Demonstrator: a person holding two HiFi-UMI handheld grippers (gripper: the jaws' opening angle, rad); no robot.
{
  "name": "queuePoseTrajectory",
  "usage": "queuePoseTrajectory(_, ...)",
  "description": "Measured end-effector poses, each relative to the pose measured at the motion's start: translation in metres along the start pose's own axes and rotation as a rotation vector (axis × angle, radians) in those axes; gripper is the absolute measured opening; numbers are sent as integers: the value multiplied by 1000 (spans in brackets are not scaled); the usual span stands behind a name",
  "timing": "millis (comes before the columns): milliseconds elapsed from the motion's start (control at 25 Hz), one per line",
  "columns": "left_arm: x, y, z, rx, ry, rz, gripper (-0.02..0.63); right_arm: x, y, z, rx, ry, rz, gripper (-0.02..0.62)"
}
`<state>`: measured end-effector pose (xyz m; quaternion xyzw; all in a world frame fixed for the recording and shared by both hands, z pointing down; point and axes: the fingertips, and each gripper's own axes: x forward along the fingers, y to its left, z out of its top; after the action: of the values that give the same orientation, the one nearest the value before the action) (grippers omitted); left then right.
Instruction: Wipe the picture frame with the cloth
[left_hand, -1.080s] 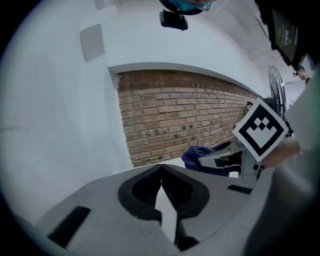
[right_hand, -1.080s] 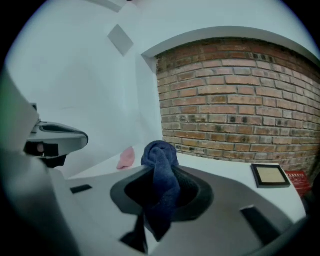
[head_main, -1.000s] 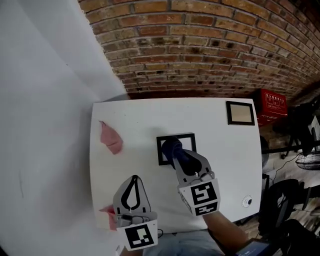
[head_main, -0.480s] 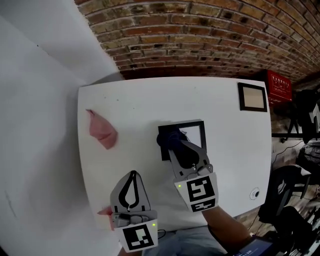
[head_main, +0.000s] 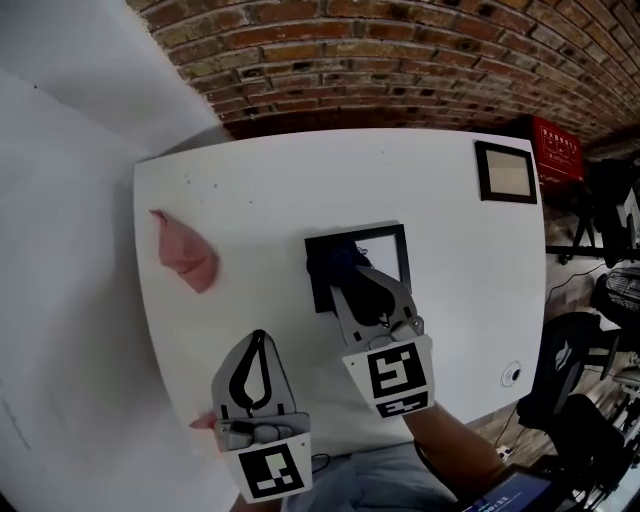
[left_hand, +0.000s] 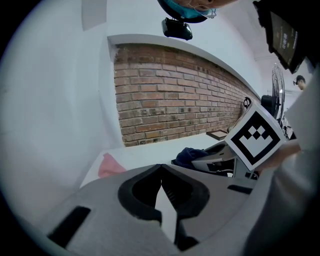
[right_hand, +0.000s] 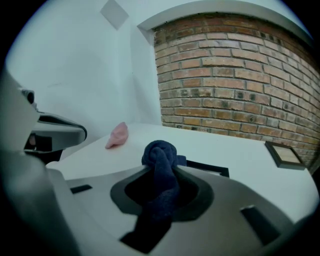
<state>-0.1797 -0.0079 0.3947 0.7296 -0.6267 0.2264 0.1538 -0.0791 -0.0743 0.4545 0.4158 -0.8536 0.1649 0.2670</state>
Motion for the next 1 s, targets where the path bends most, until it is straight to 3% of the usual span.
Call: queuePoseTrajectory(1000, 7, -32, 6, 32, -3, -32, 9, -19, -33, -17, 27, 12, -53, 83)
